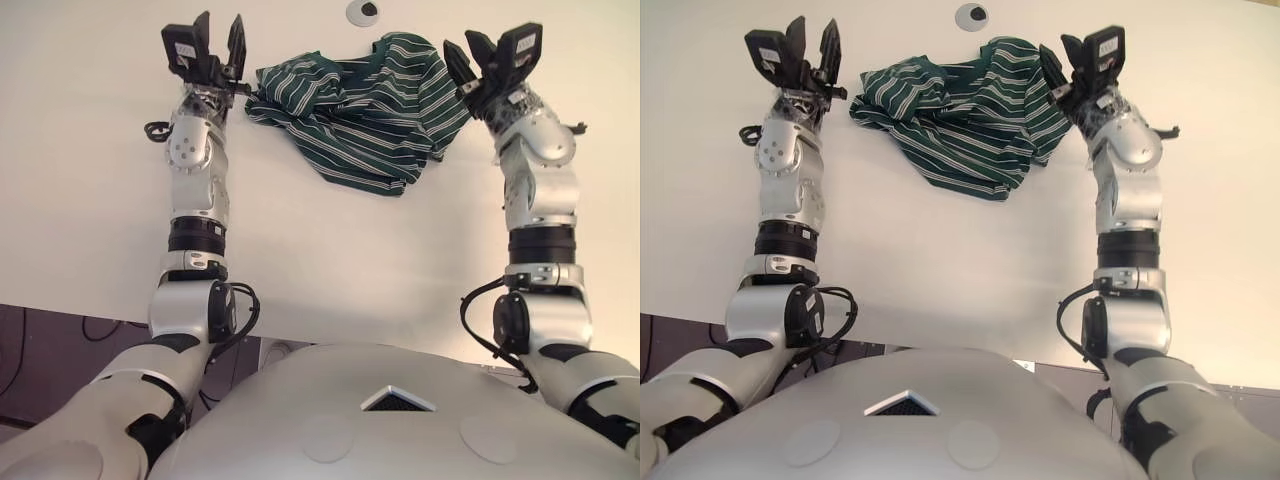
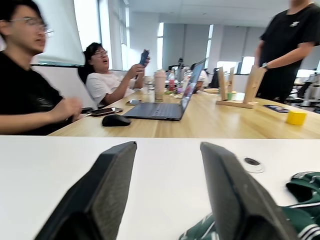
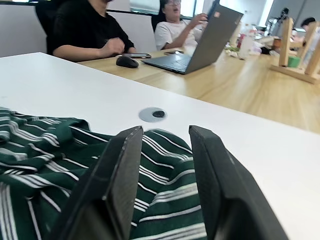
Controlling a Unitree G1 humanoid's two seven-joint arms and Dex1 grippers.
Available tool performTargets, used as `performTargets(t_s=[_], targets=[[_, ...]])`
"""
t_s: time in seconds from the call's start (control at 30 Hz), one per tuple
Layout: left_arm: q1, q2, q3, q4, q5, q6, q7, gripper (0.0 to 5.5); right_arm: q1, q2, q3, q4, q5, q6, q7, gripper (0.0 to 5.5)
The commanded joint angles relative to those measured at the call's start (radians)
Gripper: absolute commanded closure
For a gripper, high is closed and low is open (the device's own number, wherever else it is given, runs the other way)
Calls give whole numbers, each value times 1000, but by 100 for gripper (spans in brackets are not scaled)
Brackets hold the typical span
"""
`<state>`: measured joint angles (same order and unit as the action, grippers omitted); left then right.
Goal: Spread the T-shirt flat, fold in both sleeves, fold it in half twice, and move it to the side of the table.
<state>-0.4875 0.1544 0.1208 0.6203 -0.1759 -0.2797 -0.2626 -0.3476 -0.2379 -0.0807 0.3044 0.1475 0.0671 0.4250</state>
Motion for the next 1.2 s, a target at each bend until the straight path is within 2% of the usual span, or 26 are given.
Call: performTargets(t_s=[0.03, 0.13, 0.3, 0.4, 0.5, 0.63, 0.77, 0.93, 1.03, 1.2], targets=[[-36, 31, -37, 37, 80, -6, 20, 309, 48, 24, 44, -62, -24, -9, -18, 385], [-51, 35, -55, 62, 129, -40, 41, 309, 50, 18, 108, -73, -51, -8, 17, 385], [-63, 19, -55, 82, 134, -60, 45, 309, -16, -60, 306, 44, -232, 52, 101, 385], [-57, 16, -46, 91, 129, -73, 62, 309, -32, -116, 401, 48, -291, 121, 240, 385], [-46, 11, -43, 90, 132, -81, 78, 309, -2, -188, 481, -19, -311, 183, 390, 385], [-40, 15, -26, 93, 127, -85, 96, 309, 90, -288, 531, -261, -220, 335, 576, 385], [-46, 20, -21, 100, 127, -87, 97, 309, 160, -379, 521, -469, -137, 467, 662, 385], [-54, 22, -14, 111, 124, -90, 97, 309, 195, -467, 481, -578, -70, 535, 701, 385], [-61, 25, -11, 122, 124, -92, 94, 309, 171, -443, 408, -594, -1, 566, 678, 385], [-70, 28, -8, 133, 122, -97, 96, 309, 67, -419, 214, -575, 181, 631, 670, 385]])
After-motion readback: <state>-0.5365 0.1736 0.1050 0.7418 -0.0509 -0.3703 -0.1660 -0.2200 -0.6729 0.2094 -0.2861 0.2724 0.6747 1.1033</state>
